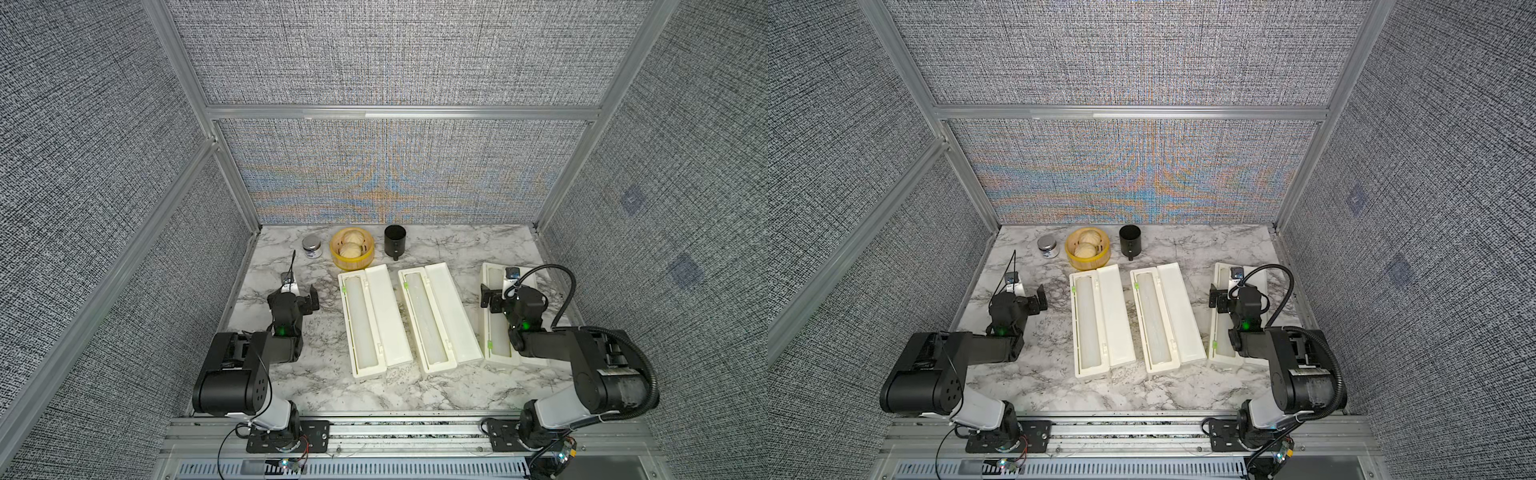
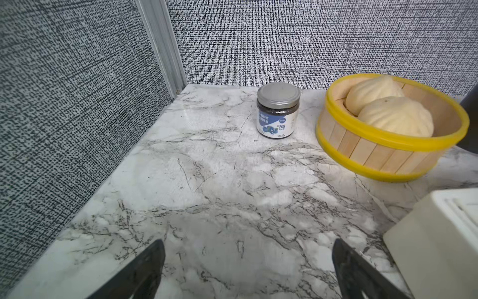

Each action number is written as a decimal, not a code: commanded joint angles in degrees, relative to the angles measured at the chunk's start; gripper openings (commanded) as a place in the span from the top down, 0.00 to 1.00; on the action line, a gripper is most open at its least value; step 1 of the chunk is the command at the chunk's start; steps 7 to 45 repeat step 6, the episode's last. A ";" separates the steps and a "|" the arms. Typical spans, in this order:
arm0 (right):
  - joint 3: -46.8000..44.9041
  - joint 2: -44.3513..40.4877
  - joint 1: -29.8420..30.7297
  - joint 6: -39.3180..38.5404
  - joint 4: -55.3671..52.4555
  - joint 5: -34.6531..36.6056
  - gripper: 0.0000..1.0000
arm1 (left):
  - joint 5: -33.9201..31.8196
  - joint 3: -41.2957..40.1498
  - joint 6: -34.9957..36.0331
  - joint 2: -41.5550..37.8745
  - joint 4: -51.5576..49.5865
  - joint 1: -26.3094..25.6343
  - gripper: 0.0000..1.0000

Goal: Put plastic wrap rolls into dispensers
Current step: Reset both arms

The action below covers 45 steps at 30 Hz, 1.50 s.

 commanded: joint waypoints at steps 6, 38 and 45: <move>-0.26 -0.02 0.24 0.46 -3.09 0.11 0.01 | 0.20 0.01 0.85 0.16 1.82 -0.02 0.01; -0.26 -0.02 0.24 0.46 -3.09 0.11 0.01 | 0.20 0.01 0.85 0.16 1.82 -0.02 0.01; -0.26 -0.02 0.24 0.46 -3.09 0.11 0.01 | 0.20 0.01 0.85 0.16 1.82 -0.02 0.01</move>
